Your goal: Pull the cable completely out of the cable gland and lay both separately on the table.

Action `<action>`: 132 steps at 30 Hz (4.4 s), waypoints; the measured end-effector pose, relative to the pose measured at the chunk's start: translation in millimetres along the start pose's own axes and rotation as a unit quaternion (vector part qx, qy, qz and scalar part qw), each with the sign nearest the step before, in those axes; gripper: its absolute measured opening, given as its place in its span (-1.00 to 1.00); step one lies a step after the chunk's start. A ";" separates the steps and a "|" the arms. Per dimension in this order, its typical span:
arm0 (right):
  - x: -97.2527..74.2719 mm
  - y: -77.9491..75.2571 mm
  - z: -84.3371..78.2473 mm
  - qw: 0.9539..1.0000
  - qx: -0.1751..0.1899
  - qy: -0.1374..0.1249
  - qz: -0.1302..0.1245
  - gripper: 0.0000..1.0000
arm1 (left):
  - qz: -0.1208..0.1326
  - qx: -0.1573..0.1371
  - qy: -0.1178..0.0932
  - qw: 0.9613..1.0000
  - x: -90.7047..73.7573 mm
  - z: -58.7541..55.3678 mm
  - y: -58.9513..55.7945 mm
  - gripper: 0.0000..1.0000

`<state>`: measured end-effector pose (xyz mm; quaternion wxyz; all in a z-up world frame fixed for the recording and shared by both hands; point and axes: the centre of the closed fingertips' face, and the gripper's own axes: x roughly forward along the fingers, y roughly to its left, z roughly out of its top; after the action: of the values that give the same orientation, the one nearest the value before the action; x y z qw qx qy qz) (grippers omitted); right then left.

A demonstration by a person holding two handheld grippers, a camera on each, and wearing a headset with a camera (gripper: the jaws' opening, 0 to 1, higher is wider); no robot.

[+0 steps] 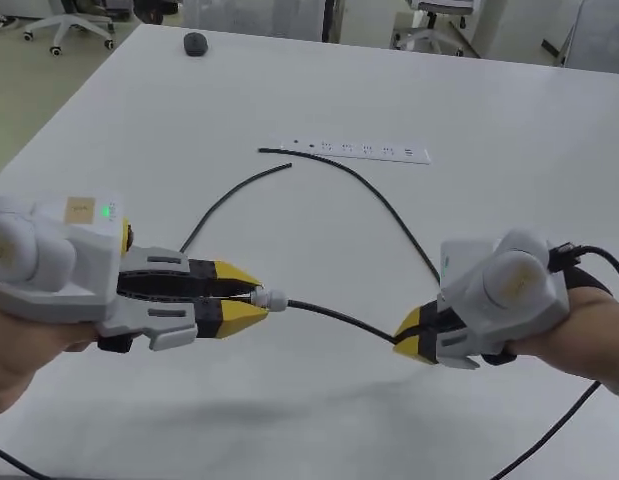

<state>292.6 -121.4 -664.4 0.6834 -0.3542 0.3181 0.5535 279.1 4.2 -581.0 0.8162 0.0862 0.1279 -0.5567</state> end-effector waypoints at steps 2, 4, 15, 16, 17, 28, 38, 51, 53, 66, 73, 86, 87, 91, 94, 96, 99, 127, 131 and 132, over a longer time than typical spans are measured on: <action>-1.0 -2.5 0.0 1.000 -0.006 -0.002 -0.008 -1.00 | 0.002 0.001 0.003 1.000 0.5 -1.1 0.4 -0.69; -1.4 0.3 -0.9 1.000 -0.004 0.002 0.000 -0.99 | 0.004 0.001 0.007 1.000 1.2 -2.5 1.1 -0.69; -26.7 16.0 94.5 0.994 -0.019 -0.112 0.002 -0.84 | 0.001 0.013 0.019 1.000 9.4 -0.4 -0.7 -0.69; -26.5 17.1 100.8 0.993 -0.026 -0.113 0.000 -0.84 | -0.001 0.015 0.020 1.000 10.2 -0.2 -1.4 -0.69; -25.0 20.0 108.9 0.993 -0.037 -0.114 0.004 -0.82 | -0.002 0.017 0.021 1.000 11.0 0.1 -2.0 -0.69; -8.1 21.2 123.1 0.993 -0.074 -0.097 0.009 -0.92 | -0.010 0.024 0.022 0.999 14.0 2.4 -5.7 -0.69; -6.9 22.6 120.6 0.992 -0.089 -0.088 0.015 -1.00 | -0.013 0.026 0.023 0.999 15.9 2.1 -6.7 -0.69; -16.4 9.3 91.9 0.994 -0.080 -0.073 0.006 -1.00 | -0.001 0.024 0.025 0.999 3.8 -1.8 3.3 -0.69; -17.5 7.4 85.8 0.995 -0.075 -0.070 0.005 -1.00 | 0.000 0.024 0.025 0.999 3.3 -1.7 3.5 -0.69; -20.1 2.8 67.2 0.996 -0.059 -0.061 0.001 -1.00 | 0.004 0.023 0.029 0.999 1.8 -4.7 5.0 -0.69; -21.0 0.8 63.3 0.997 -0.055 -0.059 -0.001 -1.00 | 0.008 0.020 0.029 0.999 -0.7 -6.4 6.6 -0.69; -21.1 -2.3 50.5 0.998 -0.046 -0.049 -0.004 -1.00 | 0.017 0.016 0.031 0.999 -5.9 -9.8 9.4 -0.69; -21.2 -2.8 49.4 0.998 -0.045 -0.048 -0.006 -1.00 | 0.017 0.017 0.032 0.999 -6.4 -10.2 9.7 -0.69; -20.4 -6.4 39.0 0.998 -0.039 -0.038 -0.008 -1.00 | 0.021 0.015 0.034 0.999 -10.4 -12.5 12.1 -0.69; -19.6 -8.1 31.9 0.999 -0.036 -0.030 -0.010 -1.00 | 0.023 0.014 0.035 0.999 -12.8 -13.7 12.8 -0.69; -18.9 -9.3 26.3 0.999 -0.032 -0.025 -0.010 -1.00 | 0.023 0.013 0.036 0.999 -14.1 -14.5 13.1 -0.69; -17.7 -11.2 20.7 0.999 -0.031 -0.018 -0.012 -1.00 | 0.024 0.012 0.037 0.999 -15.2 -15.3 13.5 -0.69; -22.1 18.7 122.9 0.993 -0.049 -0.108 0.015 -0.88 | 0.012 0.017 0.043 0.999 1.7 -12.2 1.3 -0.69; -10.1 21.0 129.2 0.993 -0.072 -0.095 0.014 -0.95 | 0.006 0.023 0.044 0.999 5.2 -8.9 -1.2 -0.69; -8.2 22.2 129.6 0.993 -0.075 -0.091 0.020 -0.98 | 0.005 0.026 0.044 0.999 6.0 -8.1 -1.7 -0.69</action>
<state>274.8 -14.4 -589.7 0.6702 -0.3458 0.2191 0.6190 278.7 0.6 -590.6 0.8100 0.1322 0.1486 -0.5517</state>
